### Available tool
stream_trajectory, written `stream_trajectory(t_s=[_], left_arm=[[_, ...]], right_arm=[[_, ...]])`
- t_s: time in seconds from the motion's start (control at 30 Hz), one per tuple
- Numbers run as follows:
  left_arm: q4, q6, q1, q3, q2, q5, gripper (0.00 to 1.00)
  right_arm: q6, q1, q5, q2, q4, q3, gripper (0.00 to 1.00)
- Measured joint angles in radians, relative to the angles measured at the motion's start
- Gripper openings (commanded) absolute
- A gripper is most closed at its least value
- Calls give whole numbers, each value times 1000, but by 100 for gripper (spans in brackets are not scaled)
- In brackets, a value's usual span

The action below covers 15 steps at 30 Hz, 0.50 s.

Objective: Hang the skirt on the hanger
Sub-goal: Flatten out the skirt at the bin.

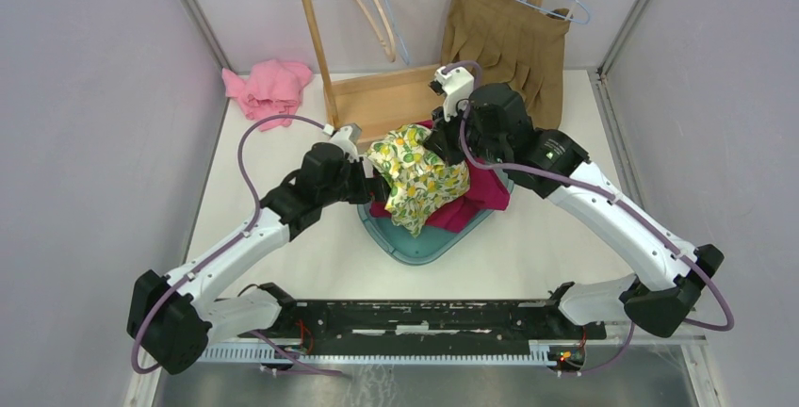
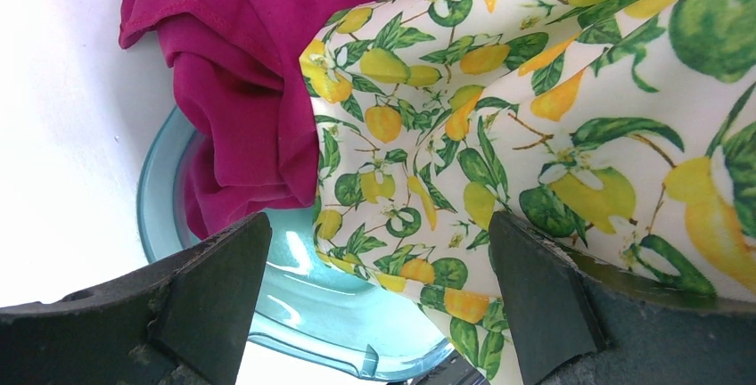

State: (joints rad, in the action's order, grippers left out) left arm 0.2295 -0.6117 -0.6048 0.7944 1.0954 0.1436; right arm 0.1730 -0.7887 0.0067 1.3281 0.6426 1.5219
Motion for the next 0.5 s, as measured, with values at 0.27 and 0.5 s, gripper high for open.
stream_trajectory(t_s=[0.27, 0.5], left_arm=[[-6, -1, 0, -13, 2, 1, 99], [-26, -23, 1, -47, 1, 1, 99]], right_arm=[[11, 14, -25, 0, -14, -11, 1], [14, 21, -36, 0, -19, -10, 1]])
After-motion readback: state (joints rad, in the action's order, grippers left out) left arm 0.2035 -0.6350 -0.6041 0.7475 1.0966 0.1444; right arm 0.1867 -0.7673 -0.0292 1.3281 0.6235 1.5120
